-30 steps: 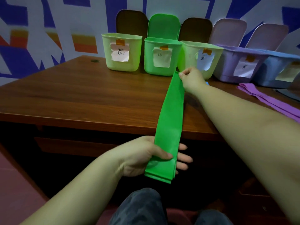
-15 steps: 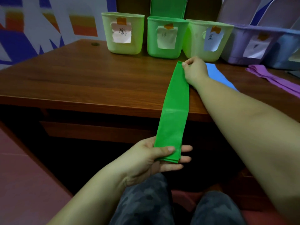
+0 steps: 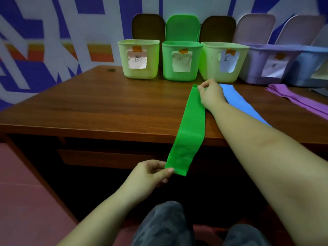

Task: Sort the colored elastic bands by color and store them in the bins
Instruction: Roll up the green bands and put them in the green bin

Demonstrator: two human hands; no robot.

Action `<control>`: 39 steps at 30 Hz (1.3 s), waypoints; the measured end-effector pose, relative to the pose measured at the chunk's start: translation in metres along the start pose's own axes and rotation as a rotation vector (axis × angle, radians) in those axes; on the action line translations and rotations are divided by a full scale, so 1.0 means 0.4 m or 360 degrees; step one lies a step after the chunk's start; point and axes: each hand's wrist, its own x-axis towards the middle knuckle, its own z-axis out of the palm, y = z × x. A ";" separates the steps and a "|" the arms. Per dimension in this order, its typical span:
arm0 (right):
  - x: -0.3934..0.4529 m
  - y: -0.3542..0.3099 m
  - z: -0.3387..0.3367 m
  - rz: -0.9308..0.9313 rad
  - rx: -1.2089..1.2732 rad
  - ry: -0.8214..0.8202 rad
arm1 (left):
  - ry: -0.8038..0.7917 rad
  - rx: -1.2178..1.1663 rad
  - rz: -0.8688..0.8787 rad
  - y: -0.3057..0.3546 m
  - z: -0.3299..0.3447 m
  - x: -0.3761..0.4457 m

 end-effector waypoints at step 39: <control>0.020 0.013 -0.024 -0.0073 0.0365 -0.0096 | 0.0137 0.0011 0.0639 0.357 -0.005 0.511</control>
